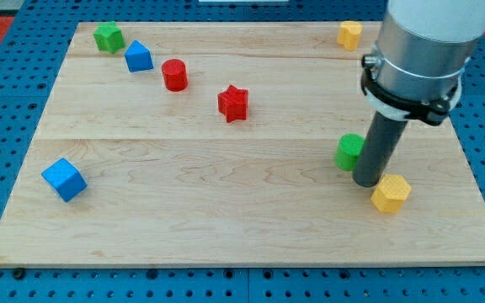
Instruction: Move the green circle towards down
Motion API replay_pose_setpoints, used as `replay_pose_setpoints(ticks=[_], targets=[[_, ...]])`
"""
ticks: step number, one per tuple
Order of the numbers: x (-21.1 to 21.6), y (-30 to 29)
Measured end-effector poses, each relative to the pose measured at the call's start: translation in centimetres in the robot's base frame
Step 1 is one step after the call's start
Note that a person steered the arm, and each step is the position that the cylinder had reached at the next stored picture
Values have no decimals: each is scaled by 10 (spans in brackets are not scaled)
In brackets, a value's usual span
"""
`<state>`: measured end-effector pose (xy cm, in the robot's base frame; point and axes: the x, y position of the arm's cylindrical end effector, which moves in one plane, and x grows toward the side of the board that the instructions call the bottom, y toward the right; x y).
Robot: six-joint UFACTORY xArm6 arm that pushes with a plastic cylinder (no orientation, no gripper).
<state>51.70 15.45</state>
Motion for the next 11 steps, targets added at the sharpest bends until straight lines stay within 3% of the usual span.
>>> replay_pose_setpoints(ticks=[2, 4, 5, 9, 11], targets=[[24, 27], [-46, 39], [-74, -1], [-52, -56], [-25, -52]])
